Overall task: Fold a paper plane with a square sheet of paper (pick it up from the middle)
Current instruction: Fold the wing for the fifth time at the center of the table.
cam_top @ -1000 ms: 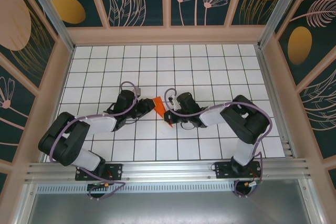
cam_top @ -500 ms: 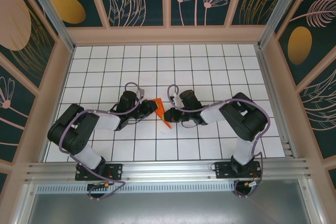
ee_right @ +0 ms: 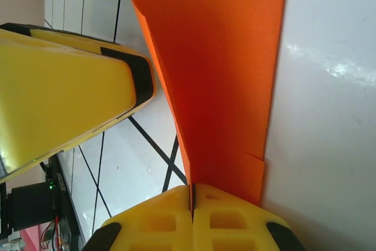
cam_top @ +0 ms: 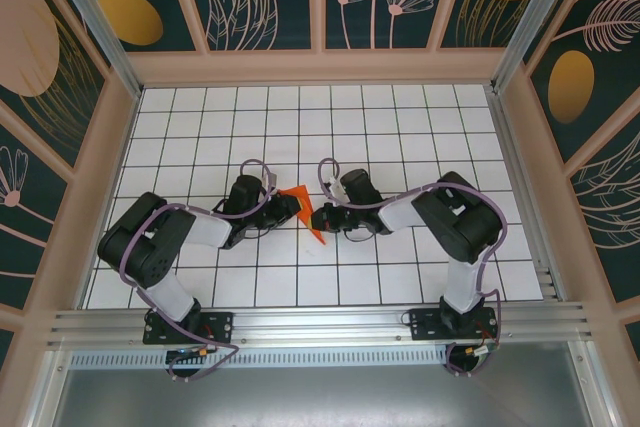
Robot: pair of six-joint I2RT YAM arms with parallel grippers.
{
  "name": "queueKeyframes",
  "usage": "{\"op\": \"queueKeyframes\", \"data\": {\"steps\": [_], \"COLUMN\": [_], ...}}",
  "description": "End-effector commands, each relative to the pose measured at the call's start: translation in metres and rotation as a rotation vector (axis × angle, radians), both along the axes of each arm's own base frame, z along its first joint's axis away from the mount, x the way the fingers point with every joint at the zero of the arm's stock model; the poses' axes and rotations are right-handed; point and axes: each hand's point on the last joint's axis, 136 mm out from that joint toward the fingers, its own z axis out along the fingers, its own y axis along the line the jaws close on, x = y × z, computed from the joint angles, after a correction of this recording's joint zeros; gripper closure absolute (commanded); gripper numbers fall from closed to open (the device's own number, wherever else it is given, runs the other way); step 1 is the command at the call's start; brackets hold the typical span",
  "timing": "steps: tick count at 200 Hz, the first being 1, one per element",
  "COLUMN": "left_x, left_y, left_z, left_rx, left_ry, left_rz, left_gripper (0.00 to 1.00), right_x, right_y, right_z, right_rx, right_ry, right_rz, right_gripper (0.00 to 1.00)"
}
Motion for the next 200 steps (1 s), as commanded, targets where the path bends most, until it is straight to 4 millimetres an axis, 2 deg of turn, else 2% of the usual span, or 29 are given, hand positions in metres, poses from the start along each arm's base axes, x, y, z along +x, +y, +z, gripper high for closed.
{"op": "queueKeyframes", "data": {"steps": [1,26,47,52,134,164,200], "left_x": [-0.003,-0.003,0.001,-0.001,0.004,0.001,-0.006], "left_y": [-0.006,-0.006,-0.008,-0.007,-0.006,0.002,0.014], "left_z": [0.002,-0.004,0.001,-0.009,-0.020,-0.036,-0.055], "left_rx": [-0.019,-0.012,-0.017,-0.003,0.037,0.101,0.180], "left_ry": [-0.014,-0.003,-0.016,0.008,0.040,0.099,0.170], "left_rz": [-0.027,-0.030,-0.031,-0.031,-0.019,0.004,0.033], "left_gripper": [0.76,0.76,0.77,0.77,0.78,0.80,0.82], "right_x": [0.001,0.001,0.000,0.000,-0.001,-0.001,0.000], "right_y": [-0.003,-0.004,-0.004,-0.004,-0.006,-0.005,-0.001], "right_z": [-0.011,-0.014,-0.016,-0.016,-0.020,-0.017,-0.004], "right_rx": [-0.029,-0.038,-0.043,-0.044,-0.060,-0.056,-0.031], "right_ry": [0.070,0.089,0.096,0.098,0.108,0.107,0.099], "right_rz": [-0.022,-0.026,-0.026,-0.026,-0.025,-0.024,-0.012], "right_gripper": [1.00,1.00,1.00,1.00,1.00,1.00,0.92]}}
